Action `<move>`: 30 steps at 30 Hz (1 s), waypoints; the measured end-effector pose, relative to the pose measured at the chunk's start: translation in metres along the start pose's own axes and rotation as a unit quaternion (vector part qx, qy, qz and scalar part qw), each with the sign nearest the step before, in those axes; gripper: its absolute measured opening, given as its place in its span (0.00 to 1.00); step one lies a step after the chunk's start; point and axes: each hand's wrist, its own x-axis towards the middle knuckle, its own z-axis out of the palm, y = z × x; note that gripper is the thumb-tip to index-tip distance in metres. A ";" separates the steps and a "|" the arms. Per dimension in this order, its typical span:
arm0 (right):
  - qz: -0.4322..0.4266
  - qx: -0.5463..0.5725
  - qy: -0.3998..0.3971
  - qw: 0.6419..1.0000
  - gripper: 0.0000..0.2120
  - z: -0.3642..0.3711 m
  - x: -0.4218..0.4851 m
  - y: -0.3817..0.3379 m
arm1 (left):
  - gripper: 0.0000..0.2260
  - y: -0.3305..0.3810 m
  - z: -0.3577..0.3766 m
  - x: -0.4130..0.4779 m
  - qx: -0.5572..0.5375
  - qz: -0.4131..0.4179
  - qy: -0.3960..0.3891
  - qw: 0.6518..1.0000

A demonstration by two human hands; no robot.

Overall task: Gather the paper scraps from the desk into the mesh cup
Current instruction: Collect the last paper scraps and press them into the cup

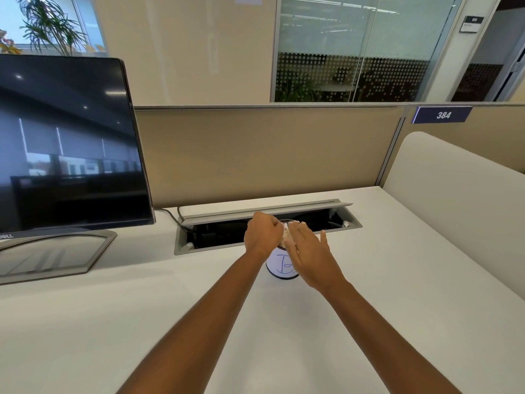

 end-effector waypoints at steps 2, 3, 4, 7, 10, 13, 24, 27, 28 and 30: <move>-0.004 -0.033 -0.016 0.999 0.22 0.004 0.003 -0.002 | 0.11 -0.001 -0.001 -0.002 -0.053 -0.006 -0.010 0.999; -0.004 -0.048 -0.023 0.999 0.22 0.005 0.005 -0.002 | 0.11 -0.002 -0.001 -0.002 -0.077 -0.011 -0.009 0.997; -0.006 -0.065 -0.029 0.997 0.22 0.006 0.006 -0.002 | 0.12 -0.004 -0.002 -0.001 -0.099 -0.019 -0.006 0.995; -0.003 -0.110 -0.040 0.993 0.22 0.005 0.009 -0.001 | 0.13 -0.008 -0.001 0.000 -0.149 -0.031 0.001 0.988; 0.010 -0.120 -0.057 0.991 0.24 0.003 0.011 -0.003 | 0.14 -0.012 0.005 0.000 -0.183 -0.039 0.011 0.982; 0.020 -0.106 -0.080 0.991 0.24 0.000 0.014 -0.006 | 0.14 -0.013 0.009 0.004 -0.224 -0.075 0.025 0.971; 0.015 -0.019 -0.001 1.000 0.23 -0.001 0.001 -0.007 | 0.15 -0.010 0.011 0.007 -0.258 -0.130 0.007 0.957; 0.019 0.007 0.045 0.999 0.23 -0.002 -0.004 -0.006 | 0.16 -0.013 0.009 0.004 -0.291 -0.126 0.005 0.948; 0.021 0.010 0.058 0.998 0.23 -0.002 -0.007 -0.006 | 0.16 -0.013 0.008 0.002 -0.298 -0.127 0.004 0.946; 0.027 0.019 0.080 0.996 0.23 -0.001 -0.013 -0.004 | 0.16 -0.014 0.006 0.000 -0.308 -0.127 0.003 0.943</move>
